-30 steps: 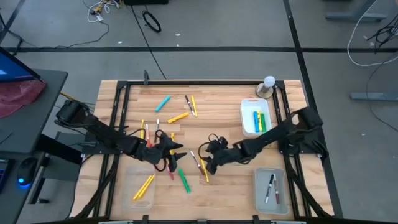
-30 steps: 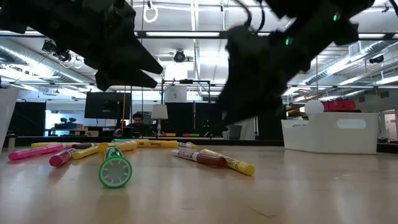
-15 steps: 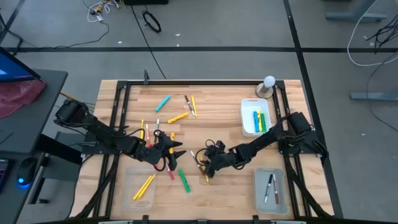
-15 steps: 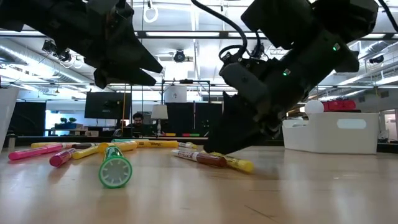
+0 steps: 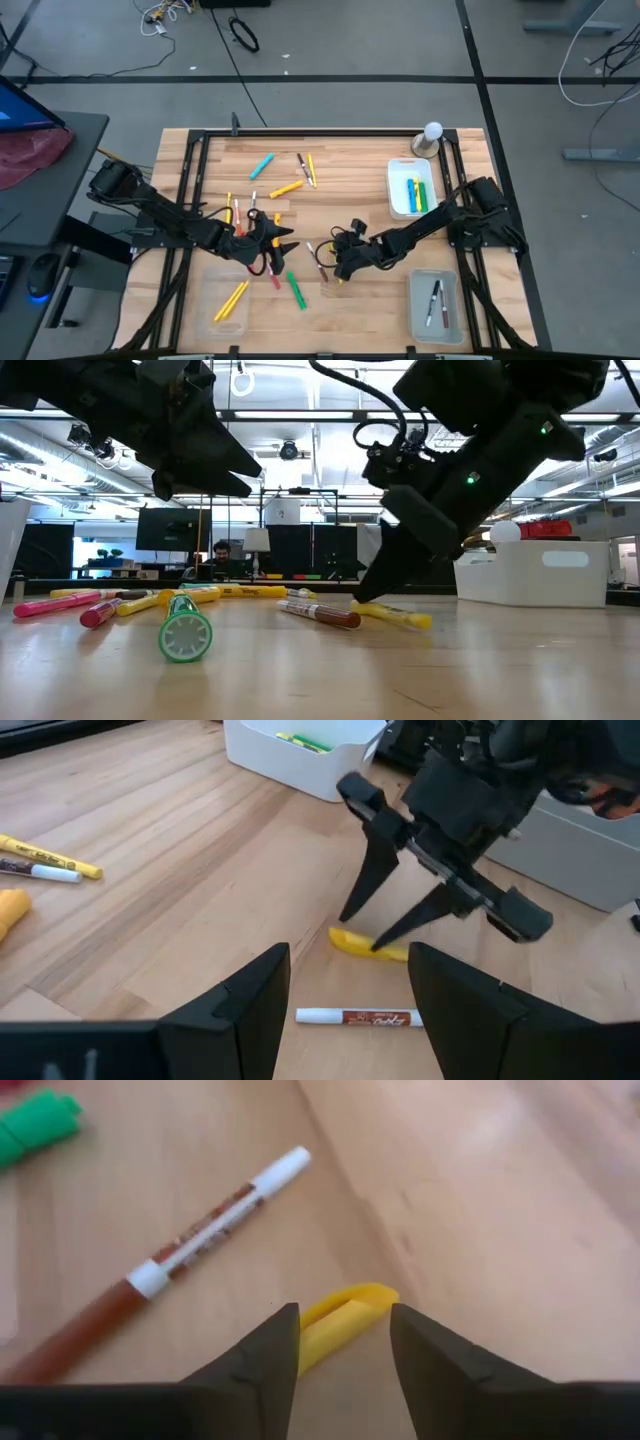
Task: Pick & Place Markers
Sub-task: Put the yellow pen into the transparent bin
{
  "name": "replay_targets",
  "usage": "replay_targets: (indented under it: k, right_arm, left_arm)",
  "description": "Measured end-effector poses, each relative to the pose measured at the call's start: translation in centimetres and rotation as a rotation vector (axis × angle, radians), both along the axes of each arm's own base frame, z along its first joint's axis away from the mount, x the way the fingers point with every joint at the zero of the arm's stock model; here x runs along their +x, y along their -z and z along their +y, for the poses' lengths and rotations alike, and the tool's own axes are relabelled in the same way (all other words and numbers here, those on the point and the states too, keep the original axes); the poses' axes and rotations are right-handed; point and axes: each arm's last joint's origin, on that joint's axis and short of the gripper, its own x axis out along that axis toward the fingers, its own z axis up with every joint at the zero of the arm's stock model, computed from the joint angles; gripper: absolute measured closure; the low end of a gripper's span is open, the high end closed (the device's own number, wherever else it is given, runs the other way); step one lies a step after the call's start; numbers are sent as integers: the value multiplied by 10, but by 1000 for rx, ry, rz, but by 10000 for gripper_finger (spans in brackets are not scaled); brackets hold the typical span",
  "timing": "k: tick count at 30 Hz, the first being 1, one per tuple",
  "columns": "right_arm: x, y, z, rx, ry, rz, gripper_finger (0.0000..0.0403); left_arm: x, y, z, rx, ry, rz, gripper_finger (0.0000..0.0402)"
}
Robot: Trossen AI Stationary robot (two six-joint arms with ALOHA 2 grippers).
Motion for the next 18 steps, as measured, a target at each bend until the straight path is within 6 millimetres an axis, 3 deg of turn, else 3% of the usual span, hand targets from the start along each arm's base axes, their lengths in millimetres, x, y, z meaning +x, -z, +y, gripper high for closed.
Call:
replay_targets:
  k: [4,9,13,18]
  right_arm:
    - [-1,-19,-6,68,71,-53,230]
    - [-1,-21,-1,215,48,-49,178]
    - [-6,-8,15,249,11,5,152]
    - [-15,6,29,127,38,33,163]
  left_arm:
    - [0,0,1,10,-18,-4,191]
    - [0,0,1,13,-25,-5,191]
    - [0,0,1,14,-25,-4,191]
    - [0,0,1,15,-27,-5,191]
